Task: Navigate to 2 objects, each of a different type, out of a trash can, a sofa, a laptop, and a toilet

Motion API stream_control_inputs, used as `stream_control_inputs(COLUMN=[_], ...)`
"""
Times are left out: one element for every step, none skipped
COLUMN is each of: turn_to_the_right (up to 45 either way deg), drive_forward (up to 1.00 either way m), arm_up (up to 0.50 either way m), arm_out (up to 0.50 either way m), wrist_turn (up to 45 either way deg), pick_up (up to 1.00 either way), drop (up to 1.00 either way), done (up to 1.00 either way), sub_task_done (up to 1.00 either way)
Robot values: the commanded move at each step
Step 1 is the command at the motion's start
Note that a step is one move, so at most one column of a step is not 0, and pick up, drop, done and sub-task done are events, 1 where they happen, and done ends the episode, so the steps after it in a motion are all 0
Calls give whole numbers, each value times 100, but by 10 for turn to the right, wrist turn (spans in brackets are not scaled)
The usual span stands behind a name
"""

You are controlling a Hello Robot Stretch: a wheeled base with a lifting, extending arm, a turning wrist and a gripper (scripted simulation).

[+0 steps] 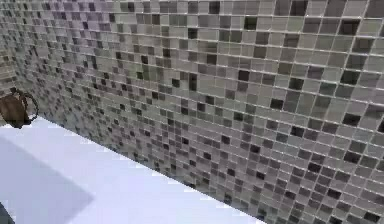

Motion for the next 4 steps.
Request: stream_control_inputs(turn_to_the_right=[450,450,300,0], drive_forward=[0,0,0,100], arm_up=[0,0,0,0], arm_out=[0,0,0,0], wrist_turn=[0,0,0,0], pick_up=[0,0,0,0], drop=[0,0,0,0], done=[0,0,0,0], sub_task_done=[0,0,0,0])
